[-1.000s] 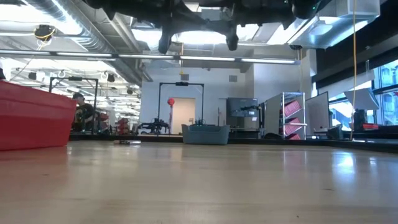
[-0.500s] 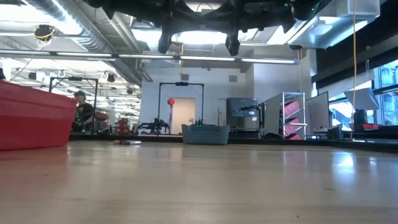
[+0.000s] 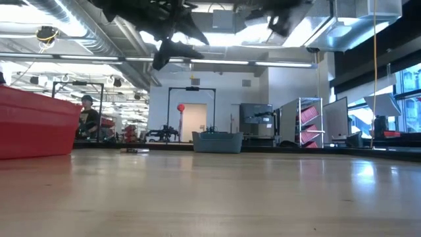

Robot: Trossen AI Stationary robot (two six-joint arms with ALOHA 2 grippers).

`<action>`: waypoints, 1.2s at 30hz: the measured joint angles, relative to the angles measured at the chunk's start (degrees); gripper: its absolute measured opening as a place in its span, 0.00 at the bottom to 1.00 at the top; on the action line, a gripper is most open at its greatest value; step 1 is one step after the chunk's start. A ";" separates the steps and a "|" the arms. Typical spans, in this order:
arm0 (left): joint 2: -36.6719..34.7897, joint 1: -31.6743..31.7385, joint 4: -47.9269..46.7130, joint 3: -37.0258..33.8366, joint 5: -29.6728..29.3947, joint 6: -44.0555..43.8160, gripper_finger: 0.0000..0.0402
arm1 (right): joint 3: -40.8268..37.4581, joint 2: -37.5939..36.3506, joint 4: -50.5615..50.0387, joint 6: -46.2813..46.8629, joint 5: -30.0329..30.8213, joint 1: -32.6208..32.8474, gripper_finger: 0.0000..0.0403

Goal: Sort batteries
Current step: Put the small brown battery into the right red bin

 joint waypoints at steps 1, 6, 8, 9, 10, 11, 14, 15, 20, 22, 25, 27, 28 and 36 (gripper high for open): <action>0.00 -0.13 -0.46 0.00 0.00 -0.19 0.38 | 0.56 -0.79 -4.81 -1.12 -1.19 1.29 0.07; 0.00 -0.23 -2.05 0.00 0.11 0.20 0.38 | -3.09 -4.37 -24.52 -2.59 -7.12 10.99 0.07; 0.00 -0.21 -1.94 0.00 0.13 0.97 0.38 | -7.30 -6.68 -28.12 -1.33 -7.03 16.16 0.07; 0.00 -0.21 -1.95 0.00 0.12 1.28 0.39 | -10.10 -8.10 -28.01 0.63 -7.01 19.08 0.07; 0.00 -0.21 -1.98 0.00 0.12 1.62 0.39 | -13.06 -9.49 -27.65 3.08 -7.03 21.79 0.07; 0.00 -0.20 -1.98 0.00 0.12 2.03 0.39 | -16.24 -10.86 -26.61 5.90 -6.98 24.52 0.07; 0.00 -0.12 -1.96 0.00 0.15 3.06 0.39 | -25.48 -14.55 -21.54 15.91 -3.38 32.00 0.07; 0.00 -0.12 -2.04 0.00 0.15 3.10 0.39 | -28.17 -15.62 -20.32 20.21 -1.11 34.23 0.07; 0.00 -0.10 -2.33 0.00 0.20 3.05 0.39 | -36.95 -18.76 -13.73 41.03 9.28 41.11 0.07; 0.00 -0.09 -2.33 -0.02 0.20 3.16 0.39 | -39.15 -18.72 -11.82 46.58 12.61 42.83 0.07; 0.00 -0.03 -2.31 -0.02 0.17 3.16 0.39 | -42.14 -18.11 -10.75 52.60 15.72 44.05 0.07; 0.00 -0.03 -2.33 -0.02 0.13 3.14 0.39 | -43.81 -18.00 -9.84 54.27 16.13 44.25 0.08; 0.00 -0.03 -2.32 -0.02 0.13 3.08 0.39 | -44.60 -18.08 -9.61 54.62 16.12 44.15 0.08; 0.00 -0.03 -2.46 -0.04 0.04 2.68 0.39 | -45.51 -18.21 -9.32 55.65 16.72 44.10 0.16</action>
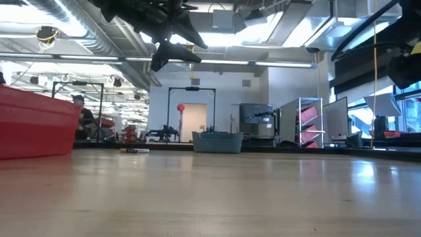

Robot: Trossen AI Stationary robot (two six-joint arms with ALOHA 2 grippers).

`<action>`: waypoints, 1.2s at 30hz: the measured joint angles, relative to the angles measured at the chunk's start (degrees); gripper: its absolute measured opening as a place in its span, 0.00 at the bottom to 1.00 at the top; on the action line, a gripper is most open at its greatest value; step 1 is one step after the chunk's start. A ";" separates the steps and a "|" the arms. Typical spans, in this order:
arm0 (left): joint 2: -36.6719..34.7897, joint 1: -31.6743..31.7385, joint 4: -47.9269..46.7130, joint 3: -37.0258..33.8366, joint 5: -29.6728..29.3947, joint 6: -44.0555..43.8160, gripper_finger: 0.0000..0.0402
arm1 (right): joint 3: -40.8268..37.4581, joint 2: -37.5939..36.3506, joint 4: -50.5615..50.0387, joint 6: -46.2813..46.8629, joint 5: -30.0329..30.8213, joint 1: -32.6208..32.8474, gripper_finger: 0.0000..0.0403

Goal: Sort batteries
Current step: Put the small brown battery into the right red bin

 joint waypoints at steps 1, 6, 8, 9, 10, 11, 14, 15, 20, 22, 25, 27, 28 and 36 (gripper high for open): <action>0.00 0.00 0.02 0.00 0.00 -0.06 0.39 | 0.00 0.00 -0.17 0.39 -0.01 0.00 0.18; 0.00 0.04 -1.34 0.00 -0.07 0.08 0.39 | 1.71 -0.46 -3.17 0.20 -3.18 0.00 0.30; 0.00 0.55 -4.03 0.00 -0.71 0.32 0.39 | 4.05 -1.35 -7.72 1.93 -3.09 -0.06 0.32; 0.00 1.09 -5.78 0.00 -1.19 0.00 0.39 | 5.65 -1.78 -9.78 2.96 -2.55 -0.11 0.33; 0.00 1.94 -7.68 0.00 -1.72 -1.26 0.39 | 7.36 -2.10 -11.48 3.81 -1.80 -0.11 0.33; 0.00 3.05 -9.72 0.00 -2.66 -3.02 0.39 | 9.22 -2.48 -13.48 4.65 -0.87 -0.11 0.33; 0.00 7.51 -16.43 0.00 -6.30 -7.34 0.39 | 16.03 -4.04 -16.62 5.50 5.40 -0.11 0.33; 0.02 9.44 -18.31 0.00 -6.97 -7.12 0.39 | 18.19 -4.42 -17.07 5.48 8.86 -0.11 0.33; 2.41 20.75 -29.35 0.04 -4.69 -0.17 0.39 | 26.67 -6.24 -16.83 4.27 33.88 -0.78 0.34; 4.47 24.24 -35.48 0.04 -4.50 5.14 0.39 | 28.34 -6.81 -16.28 2.91 42.53 -2.33 0.34; 8.50 27.45 -41.06 -0.01 -4.27 13.73 0.39 | 29.21 -7.63 -14.29 -0.44 50.00 -5.61 0.34; 10.98 28.42 -41.28 -0.04 -4.21 18.28 0.39 | 29.22 -8.02 -12.23 -3.33 51.13 -8.16 0.34; 12.06 28.69 -40.76 -0.04 -4.23 20.10 0.39 | 29.22 -8.02 -11.57 -4.60 50.84 -9.38 0.34; 19.78 28.52 -35.95 -0.02 -4.73 26.29 0.38 | 29.22 -7.60 -6.55 -11.84 44.18 -16.13 0.34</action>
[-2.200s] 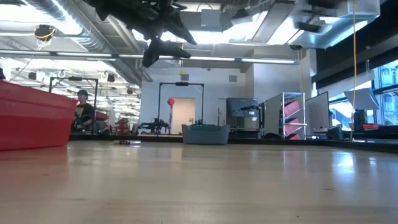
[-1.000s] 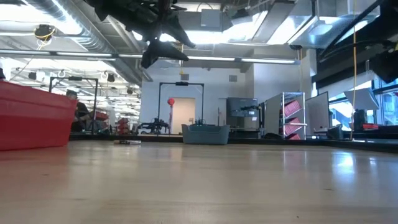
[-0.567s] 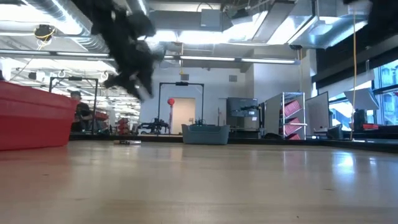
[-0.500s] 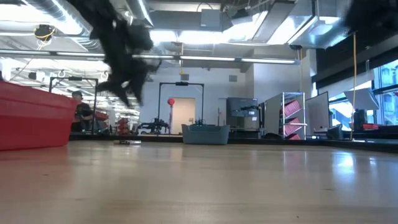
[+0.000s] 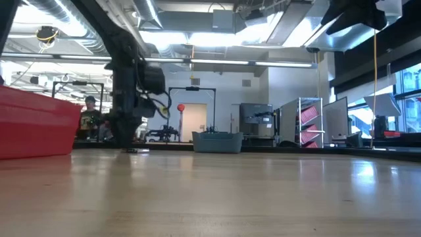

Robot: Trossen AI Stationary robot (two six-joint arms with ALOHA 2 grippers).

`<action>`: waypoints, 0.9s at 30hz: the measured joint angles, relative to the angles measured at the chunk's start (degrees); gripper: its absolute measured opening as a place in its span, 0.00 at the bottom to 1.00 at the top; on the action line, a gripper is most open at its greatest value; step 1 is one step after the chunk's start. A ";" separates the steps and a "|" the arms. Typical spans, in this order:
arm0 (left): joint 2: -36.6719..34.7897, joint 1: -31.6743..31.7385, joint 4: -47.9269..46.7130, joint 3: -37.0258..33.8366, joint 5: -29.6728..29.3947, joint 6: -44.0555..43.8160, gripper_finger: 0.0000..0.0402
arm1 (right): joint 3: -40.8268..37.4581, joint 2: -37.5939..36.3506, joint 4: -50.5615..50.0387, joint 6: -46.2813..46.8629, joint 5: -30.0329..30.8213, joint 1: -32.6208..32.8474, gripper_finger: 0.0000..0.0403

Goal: Sort batteries
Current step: Put the small brown battery into the right red bin

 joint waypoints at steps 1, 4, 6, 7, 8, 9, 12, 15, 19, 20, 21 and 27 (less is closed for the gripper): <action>0.87 0.02 0.27 0.00 -0.04 0.12 0.36 | 0.00 0.10 0.67 -0.34 -0.08 -0.50 0.34; 2.93 0.02 0.30 0.37 -0.43 0.73 0.30 | 0.00 0.30 1.84 -1.75 -0.57 -1.72 0.34; 3.83 -0.02 -0.08 0.41 -1.00 0.78 0.23 | 0.00 0.61 3.27 -3.53 -1.62 -2.52 0.34; 3.99 -0.06 -0.21 0.41 -1.34 0.78 0.18 | 0.00 0.76 4.22 -5.09 -2.74 -2.91 0.34; 4.02 -0.07 -0.48 0.37 -1.71 0.94 0.13 | 0.00 1.20 5.58 -7.37 -4.32 -3.32 0.34; 3.98 -0.07 -0.84 0.40 -1.99 1.36 0.08 | 0.00 1.86 7.39 -10.08 -6.46 -3.74 0.34; 2.24 -0.11 -2.03 0.24 -2.96 2.74 0.04 | 0.02 4.53 13.52 -18.76 -14.37 -5.58 0.34; -2.23 -0.68 -7.50 -0.26 -4.12 1.47 0.05 | 0.02 8.45 20.85 -25.44 -20.11 -8.96 0.34; -11.97 -4.01 -6.17 0.47 -3.11 -4.48 0.03 | 0.02 15.03 32.35 -33.89 -24.45 -14.43 0.34; -14.48 -5.36 -5.94 0.31 -2.15 -5.75 0.03 | 0.02 16.70 35.59 -35.74 -26.19 -15.97 0.34; -17.02 -6.86 -4.27 0.29 -1.21 -6.95 0.03 | 0.02 18.65 39.29 -37.13 -27.93 -17.53 0.34; -28.51 -20.09 12.29 0.37 4.60 -4.97 0.03 | 0.02 30.18 65.77 -38.30 -38.89 -23.49 0.34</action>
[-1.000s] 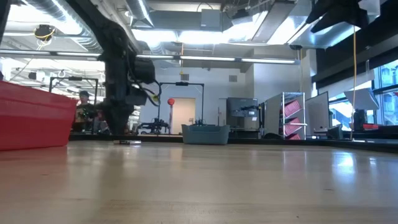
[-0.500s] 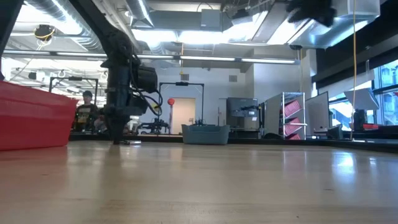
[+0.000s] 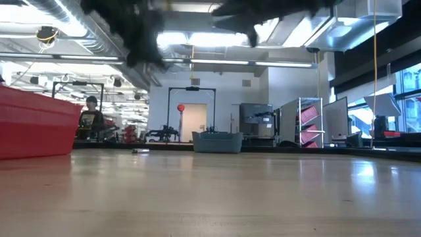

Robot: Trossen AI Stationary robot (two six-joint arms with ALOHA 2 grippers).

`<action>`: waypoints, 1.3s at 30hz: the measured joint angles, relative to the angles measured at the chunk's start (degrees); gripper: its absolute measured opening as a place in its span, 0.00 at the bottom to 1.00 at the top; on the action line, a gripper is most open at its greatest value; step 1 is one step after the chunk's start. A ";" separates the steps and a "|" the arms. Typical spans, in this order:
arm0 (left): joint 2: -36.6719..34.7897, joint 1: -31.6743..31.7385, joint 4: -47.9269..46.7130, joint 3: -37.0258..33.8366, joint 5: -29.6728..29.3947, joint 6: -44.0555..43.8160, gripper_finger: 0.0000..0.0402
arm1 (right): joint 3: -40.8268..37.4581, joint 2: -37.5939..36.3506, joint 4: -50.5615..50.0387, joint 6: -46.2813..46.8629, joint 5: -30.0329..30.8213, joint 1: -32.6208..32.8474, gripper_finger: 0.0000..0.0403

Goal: Sort batteries
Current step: Put the small brown battery into the right red bin

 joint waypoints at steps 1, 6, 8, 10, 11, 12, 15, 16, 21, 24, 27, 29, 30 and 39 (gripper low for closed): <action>-0.91 -2.61 3.38 0.00 -0.07 0.05 0.03 | 0.00 1.69 4.27 0.01 -1.42 -0.43 0.34; -1.59 -12.01 20.83 0.07 -3.80 -4.66 0.03 | 0.02 7.76 19.05 1.79 -7.00 -0.93 0.34; -0.99 -14.27 25.91 0.09 -6.07 -5.06 0.03 | 0.05 9.06 21.82 4.32 -10.12 -0.92 0.34; -0.33 -15.67 27.94 0.09 -7.65 -5.16 0.03 | 0.07 9.61 21.90 6.91 -13.63 -0.90 0.34; -0.21 -16.09 28.32 0.09 -8.00 -5.20 0.03 | 0.07 9.71 21.85 7.43 -15.20 -0.86 0.34; -0.02 -16.25 28.37 0.07 -7.98 -5.20 0.03 | 0.07 9.73 21.71 8.10 -16.43 -0.86 0.34; 0.33 -16.28 28.18 0.07 -8.18 -5.85 0.03 | 0.07 9.79 21.59 8.59 -17.04 -0.95 0.32; 0.35 -16.26 27.99 0.07 -8.24 -5.97 0.03 | 0.07 9.82 21.75 8.59 -16.94 -0.93 0.31; 0.51 -16.26 28.07 0.09 -8.55 -7.46 0.08 | 0.33 9.71 22.62 9.27 -16.84 -0.93 0.13; 0.38 -16.24 27.78 -0.04 -8.90 -8.33 0.15 | 2.48 9.18 19.71 9.47 -16.88 -0.95 0.06; 0.57 -16.25 22.09 -0.30 -9.02 -9.91 0.24 | 6.73 5.72 10.10 8.24 -14.96 -0.84 0.07; 0.78 -16.15 18.55 -0.35 -9.16 -11.96 0.29 | 10.41 2.18 -0.09 5.11 -14.70 -0.84 0.08; 0.68 -16.15 16.62 -0.35 -9.22 -13.21 0.31 | 12.23 0.33 -7.23 2.94 -15.43 -0.78 0.07; 0.60 -16.18 5.38 -0.28 -9.27 -17.98 0.37 | 6.27 -16.75 -65.20 5.82 -14.90 15.16 0.07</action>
